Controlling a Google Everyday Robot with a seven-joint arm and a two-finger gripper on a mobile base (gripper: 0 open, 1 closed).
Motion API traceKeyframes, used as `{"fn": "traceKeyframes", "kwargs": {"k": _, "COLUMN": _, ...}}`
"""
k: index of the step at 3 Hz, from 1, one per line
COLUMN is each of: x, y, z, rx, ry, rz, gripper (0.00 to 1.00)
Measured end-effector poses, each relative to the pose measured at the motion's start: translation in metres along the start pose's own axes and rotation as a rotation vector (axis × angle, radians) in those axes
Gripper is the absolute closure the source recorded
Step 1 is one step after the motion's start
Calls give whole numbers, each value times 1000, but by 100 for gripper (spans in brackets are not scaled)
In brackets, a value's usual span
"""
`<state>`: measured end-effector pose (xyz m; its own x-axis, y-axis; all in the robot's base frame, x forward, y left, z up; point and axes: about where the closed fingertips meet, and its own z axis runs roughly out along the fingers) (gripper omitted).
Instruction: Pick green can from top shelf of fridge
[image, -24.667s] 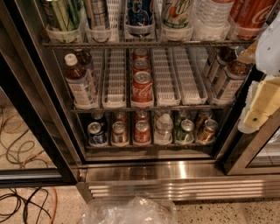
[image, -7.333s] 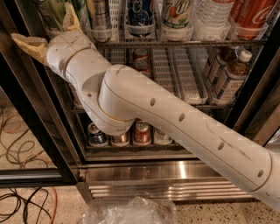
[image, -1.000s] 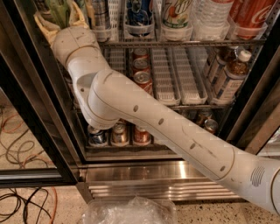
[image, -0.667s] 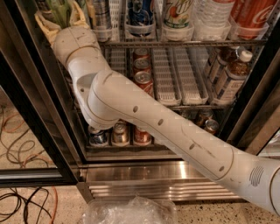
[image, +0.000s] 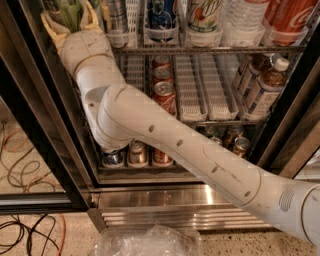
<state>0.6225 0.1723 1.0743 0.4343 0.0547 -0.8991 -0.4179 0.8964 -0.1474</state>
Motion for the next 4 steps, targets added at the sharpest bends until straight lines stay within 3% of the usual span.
{"fn": "traceKeyframes", "kwargs": {"k": 3, "x": -1, "y": 0, "z": 0, "rx": 30, "ry": -17, "rz": 18, "gripper": 100}}
{"fn": "traceKeyframes", "kwargs": {"k": 4, "x": -5, "y": 0, "z": 2, "rx": 61, "ry": -41, "rz": 44, "gripper": 100}}
